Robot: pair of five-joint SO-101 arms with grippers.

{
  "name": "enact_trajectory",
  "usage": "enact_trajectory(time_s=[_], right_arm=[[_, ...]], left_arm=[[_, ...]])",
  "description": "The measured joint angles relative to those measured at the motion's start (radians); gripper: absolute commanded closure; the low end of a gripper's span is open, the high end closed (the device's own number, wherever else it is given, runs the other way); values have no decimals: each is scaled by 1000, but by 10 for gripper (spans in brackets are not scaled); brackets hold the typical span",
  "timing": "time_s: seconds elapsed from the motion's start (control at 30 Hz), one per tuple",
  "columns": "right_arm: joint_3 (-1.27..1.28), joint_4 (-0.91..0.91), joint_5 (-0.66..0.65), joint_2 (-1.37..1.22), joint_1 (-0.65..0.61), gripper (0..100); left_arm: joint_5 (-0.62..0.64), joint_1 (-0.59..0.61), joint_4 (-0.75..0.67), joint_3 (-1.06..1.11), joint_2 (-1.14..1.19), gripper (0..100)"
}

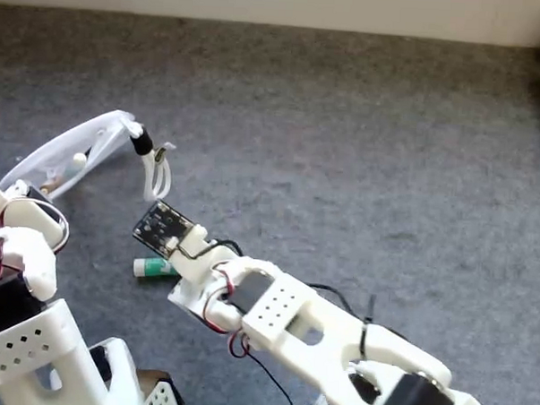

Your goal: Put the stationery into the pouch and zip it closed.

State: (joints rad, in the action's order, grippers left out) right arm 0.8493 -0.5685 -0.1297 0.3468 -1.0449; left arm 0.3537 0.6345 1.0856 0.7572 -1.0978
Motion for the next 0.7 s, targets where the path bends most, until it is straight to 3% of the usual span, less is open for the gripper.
enact_trajectory(time_s=[0.37, 0.7], right_arm=[[-127, 2, -135, -221, 0, 738], [-201, 2, -152, -364, 3, 739]], left_arm=[[0, -2, 0, 0, 0, 993], [0, -2, 0, 20, -9, 993]])
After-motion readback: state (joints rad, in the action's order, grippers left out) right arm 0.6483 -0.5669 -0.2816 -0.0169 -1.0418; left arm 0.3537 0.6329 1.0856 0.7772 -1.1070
